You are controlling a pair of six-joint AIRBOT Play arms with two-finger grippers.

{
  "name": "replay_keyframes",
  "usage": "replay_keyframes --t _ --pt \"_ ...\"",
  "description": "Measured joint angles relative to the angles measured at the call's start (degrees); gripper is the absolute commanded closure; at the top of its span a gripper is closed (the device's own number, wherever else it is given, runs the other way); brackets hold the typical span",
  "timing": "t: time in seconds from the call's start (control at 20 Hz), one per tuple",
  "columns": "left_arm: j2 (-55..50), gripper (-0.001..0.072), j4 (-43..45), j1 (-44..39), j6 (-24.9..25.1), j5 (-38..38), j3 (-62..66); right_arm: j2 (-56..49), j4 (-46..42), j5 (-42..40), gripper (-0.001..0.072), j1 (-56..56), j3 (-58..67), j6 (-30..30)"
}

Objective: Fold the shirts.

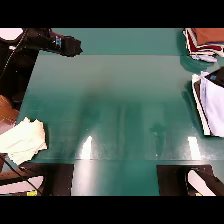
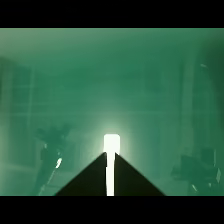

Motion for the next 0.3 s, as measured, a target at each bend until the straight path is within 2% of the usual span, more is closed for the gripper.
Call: replay_keyframes --t 0.3 --pt "0.0 0.0677 -0.02 0.0 0.0 2.99 0.0 0.0 -0.04 -1.55 0.0689 7.91 1.86 -0.02"
